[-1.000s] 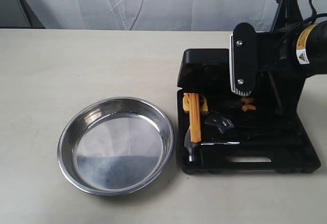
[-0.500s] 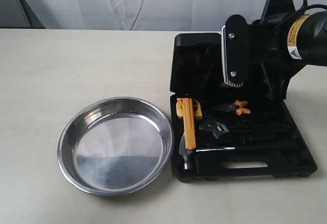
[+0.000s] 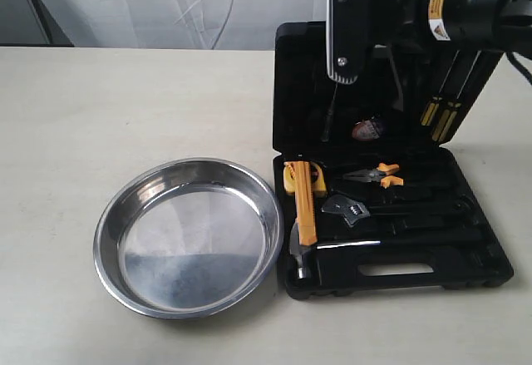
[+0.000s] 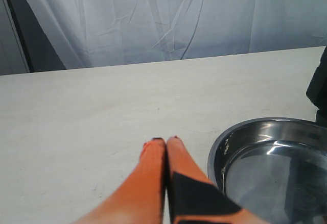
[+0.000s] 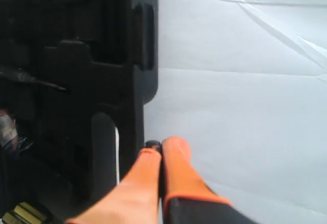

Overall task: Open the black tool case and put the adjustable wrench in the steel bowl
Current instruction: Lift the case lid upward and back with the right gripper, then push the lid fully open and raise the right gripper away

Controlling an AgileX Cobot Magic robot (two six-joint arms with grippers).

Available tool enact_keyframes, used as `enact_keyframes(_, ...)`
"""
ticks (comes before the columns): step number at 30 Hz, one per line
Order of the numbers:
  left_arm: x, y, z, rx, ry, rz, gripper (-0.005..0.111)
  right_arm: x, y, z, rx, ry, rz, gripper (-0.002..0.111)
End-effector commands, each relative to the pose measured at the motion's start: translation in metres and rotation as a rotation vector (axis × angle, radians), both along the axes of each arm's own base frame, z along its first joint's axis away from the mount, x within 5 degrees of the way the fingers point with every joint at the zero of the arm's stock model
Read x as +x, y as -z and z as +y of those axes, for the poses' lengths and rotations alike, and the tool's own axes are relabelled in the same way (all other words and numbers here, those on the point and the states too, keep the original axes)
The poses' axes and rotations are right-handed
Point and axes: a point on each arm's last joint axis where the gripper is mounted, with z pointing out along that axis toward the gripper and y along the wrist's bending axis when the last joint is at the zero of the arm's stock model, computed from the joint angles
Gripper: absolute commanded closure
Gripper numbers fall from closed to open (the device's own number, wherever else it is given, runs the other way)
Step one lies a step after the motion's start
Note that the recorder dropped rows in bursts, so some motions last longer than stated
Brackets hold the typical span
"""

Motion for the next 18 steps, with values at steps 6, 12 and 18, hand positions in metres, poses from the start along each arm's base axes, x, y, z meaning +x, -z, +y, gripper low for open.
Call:
enact_keyframes(6, 0.000, -0.001, 0.000, -0.005, 0.001, -0.005, 0.107, 0.020, 0.037, 0.011, -0.075, -0.006, 0.084, 0.109)
enact_keyframes(12, 0.000, -0.001, 0.000, -0.005, 0.001, -0.005, 0.107, 0.028, 0.057, 0.015, -0.099, 0.002, 0.128, 0.109)
enact_keyframes(18, 0.000, -0.001, 0.000, -0.005, 0.001, -0.005, 0.107, 0.025, 0.049, 0.010, 0.125, 0.187, 0.164, 0.109)
